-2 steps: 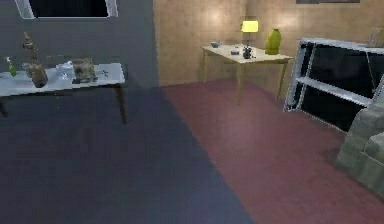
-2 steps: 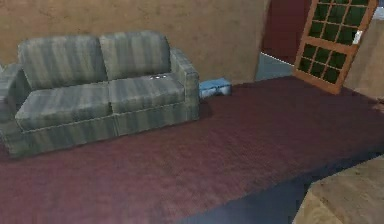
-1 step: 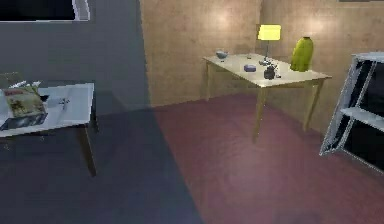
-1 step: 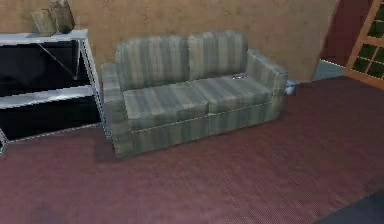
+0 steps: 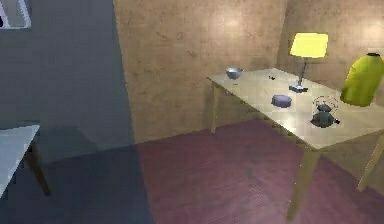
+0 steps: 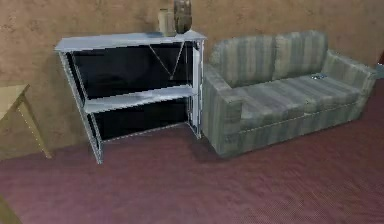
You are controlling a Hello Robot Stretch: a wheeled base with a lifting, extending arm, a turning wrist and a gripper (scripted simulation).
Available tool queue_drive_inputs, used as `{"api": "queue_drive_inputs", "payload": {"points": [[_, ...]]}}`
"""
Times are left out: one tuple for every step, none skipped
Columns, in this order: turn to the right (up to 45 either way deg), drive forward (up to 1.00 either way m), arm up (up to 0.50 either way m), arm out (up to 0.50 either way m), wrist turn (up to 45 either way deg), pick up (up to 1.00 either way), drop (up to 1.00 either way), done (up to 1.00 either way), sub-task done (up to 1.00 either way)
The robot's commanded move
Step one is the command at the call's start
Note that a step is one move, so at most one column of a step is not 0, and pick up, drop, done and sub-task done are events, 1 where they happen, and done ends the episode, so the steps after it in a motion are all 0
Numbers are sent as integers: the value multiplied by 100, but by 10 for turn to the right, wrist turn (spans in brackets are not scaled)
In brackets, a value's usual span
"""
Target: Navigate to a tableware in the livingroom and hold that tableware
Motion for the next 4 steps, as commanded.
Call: {"api": "queue_drive_inputs", "payload": {"points": [[0, 100, 0, 0, 0, 0, 0, 0, 0], [0, 20, 0, 0, 0, 0, 0, 0, 0], [-450, 0, 0, 0, 0, 0, 0, 0, 0], [-180, 0, 0, 0, 0, 0, 0, 0, 0]]}}
